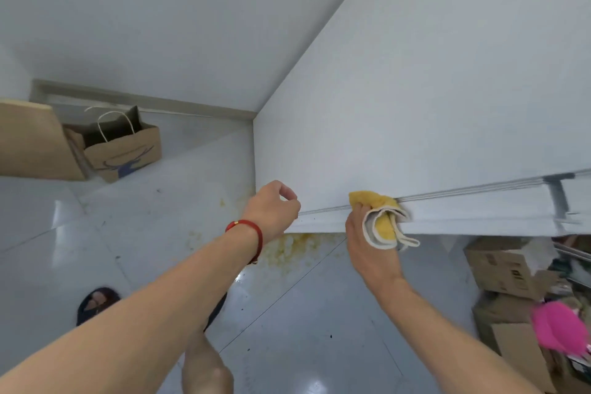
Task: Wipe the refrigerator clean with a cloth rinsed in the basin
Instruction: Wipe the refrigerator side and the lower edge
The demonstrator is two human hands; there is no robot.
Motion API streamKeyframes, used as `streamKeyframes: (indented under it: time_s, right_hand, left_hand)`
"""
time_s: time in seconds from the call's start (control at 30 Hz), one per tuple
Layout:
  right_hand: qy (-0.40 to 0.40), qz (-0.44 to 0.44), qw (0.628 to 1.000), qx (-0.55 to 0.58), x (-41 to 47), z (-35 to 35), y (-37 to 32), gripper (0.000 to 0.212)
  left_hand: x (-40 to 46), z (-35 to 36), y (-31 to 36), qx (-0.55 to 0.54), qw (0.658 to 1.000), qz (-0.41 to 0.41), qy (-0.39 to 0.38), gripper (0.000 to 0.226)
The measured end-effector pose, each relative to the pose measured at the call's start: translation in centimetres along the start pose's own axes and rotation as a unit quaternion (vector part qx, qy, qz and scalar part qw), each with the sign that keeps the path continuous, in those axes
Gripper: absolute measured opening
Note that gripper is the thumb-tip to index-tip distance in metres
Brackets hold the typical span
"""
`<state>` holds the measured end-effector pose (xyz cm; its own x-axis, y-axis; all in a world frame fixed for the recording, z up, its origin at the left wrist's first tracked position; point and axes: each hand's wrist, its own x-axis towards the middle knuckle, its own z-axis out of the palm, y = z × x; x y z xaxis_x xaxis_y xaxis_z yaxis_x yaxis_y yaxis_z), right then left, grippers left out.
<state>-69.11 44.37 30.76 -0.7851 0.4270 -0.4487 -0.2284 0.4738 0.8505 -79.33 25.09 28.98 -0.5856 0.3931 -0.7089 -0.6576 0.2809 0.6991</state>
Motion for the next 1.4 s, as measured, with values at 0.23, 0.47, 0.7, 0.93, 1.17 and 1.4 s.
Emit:
streamKeyframes:
  time_s: [0.23, 0.47, 0.7, 0.93, 1.17, 1.4]
  right_hand:
    - [0.049, -0.071, 0.996, -0.001, 2.8, -0.5, -3.6, 0.071]
    - [0.282, -0.111, 0.929, 0.213, 0.4, 1.1, 0.8, 0.046]
    - [0.047, -0.068, 0.993, -0.089, 1.6, 1.0, -2.6, 0.057]
    - [0.094, -0.093, 0.972, -0.192, 3.3, 1.6, -5.2, 0.044]
    - [0.06, -0.121, 0.971, -0.196, 10.1, 3.5, -17.7, 0.044]
    - [0.043, -0.128, 0.983, -0.122, 8.7, 4.1, -14.5, 0.043]
  left_hand:
    - [3.8, 2.8, -10.4, -0.039, 0.993, -0.108, 0.025, 0.017]
    - [3.3, 4.8, -10.5, -0.046, 0.993, -0.112, 0.011, 0.019]
    - [4.0, 4.3, -9.5, -0.019, 0.995, -0.092, 0.014, 0.017]
    - [6.4, 3.5, -11.4, -0.016, 0.996, -0.082, 0.014, 0.017]
    - [10.5, 0.9, -16.0, 0.056, 0.998, -0.023, 0.002, 0.024]
    - [10.7, 0.4, -18.1, 0.09, 0.994, 0.022, -0.061, 0.047]
